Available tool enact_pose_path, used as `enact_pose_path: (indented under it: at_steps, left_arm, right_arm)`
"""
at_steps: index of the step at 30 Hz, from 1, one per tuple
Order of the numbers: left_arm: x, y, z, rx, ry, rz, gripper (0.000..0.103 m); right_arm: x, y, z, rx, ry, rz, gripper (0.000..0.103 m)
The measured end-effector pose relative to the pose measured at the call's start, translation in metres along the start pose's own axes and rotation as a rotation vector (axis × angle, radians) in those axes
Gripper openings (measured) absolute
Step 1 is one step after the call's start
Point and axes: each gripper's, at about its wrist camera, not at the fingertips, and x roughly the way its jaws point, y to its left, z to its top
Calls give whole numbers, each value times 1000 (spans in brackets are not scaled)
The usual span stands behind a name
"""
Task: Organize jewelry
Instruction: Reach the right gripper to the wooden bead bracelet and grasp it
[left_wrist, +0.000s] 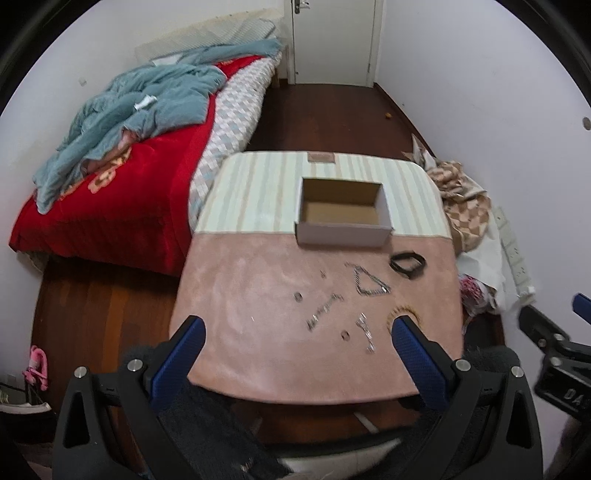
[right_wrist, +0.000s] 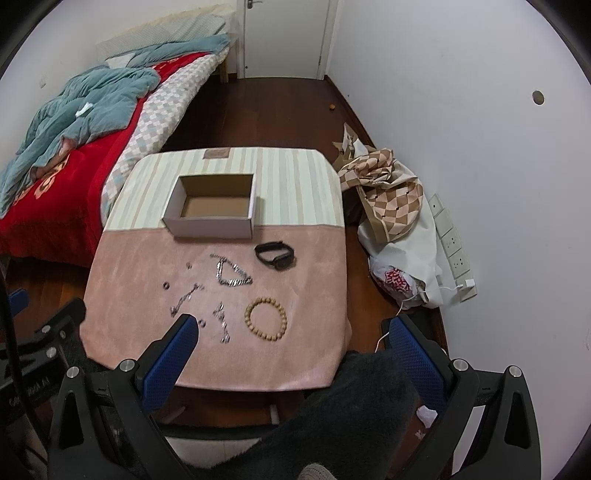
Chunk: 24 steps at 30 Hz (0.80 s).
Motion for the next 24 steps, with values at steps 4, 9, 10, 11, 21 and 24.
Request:
enact_pose_path:
  at_steps: [4,9,10,11,21,24]
  left_arm:
    - [31,8,19,-16,-16,38,103]
    - [88,11,30,8,20,96,103]
    - [97,11,28,15,31,104,103]
    - [111,11,26,26,48,114,103]
    - [205,-6,-5,136,200,177,103]
    - [220,-11,-9,149,235,181,103]
  right_arm:
    - [32,-7,14,51,25,7,103]
    - [106,-9,24,101,126,19,103]
    - [122,-8,23,106,149,17,103]
    - [137,-6,20,106,168,14,103]
    - [265,0,-25,154,350,26,100]
    - [291,1,-37,161,392,41,87]
